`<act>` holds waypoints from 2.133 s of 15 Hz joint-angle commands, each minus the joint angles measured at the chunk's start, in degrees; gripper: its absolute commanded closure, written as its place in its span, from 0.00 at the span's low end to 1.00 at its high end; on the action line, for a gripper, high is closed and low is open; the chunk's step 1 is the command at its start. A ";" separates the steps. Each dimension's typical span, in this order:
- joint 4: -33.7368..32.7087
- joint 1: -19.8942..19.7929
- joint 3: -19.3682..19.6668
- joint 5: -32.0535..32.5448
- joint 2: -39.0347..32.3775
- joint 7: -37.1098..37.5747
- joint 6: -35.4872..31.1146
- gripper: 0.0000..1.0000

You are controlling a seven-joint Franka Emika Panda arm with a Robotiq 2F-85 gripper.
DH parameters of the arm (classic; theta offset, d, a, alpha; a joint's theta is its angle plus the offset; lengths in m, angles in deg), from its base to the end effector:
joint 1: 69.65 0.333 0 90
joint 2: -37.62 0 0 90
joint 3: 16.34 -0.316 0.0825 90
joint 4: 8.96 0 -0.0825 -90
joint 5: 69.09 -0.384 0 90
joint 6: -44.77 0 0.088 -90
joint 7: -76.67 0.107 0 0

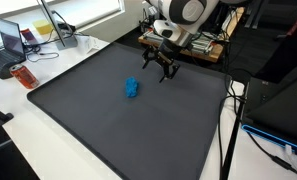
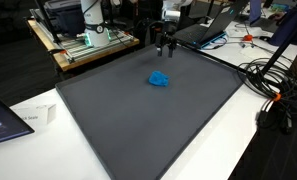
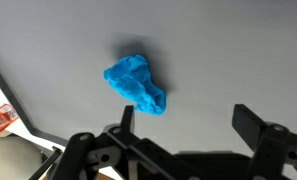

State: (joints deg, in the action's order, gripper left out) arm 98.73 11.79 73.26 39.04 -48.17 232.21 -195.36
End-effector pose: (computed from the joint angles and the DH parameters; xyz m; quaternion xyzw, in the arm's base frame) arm 0.4705 0.1855 0.2184 0.9628 0.0192 0.1676 0.2112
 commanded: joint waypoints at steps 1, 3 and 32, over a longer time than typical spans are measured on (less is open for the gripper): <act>2.93 1.24 -0.42 -3.43 0.00 0.88 2.88 0.00; 3.23 1.46 -1.01 -5.27 0.00 0.92 4.97 0.00; -7.56 -2.97 4.64 3.02 0.02 2.20 -4.88 0.00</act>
State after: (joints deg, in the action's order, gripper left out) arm 98.19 12.31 77.13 38.21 -48.15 232.11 -195.99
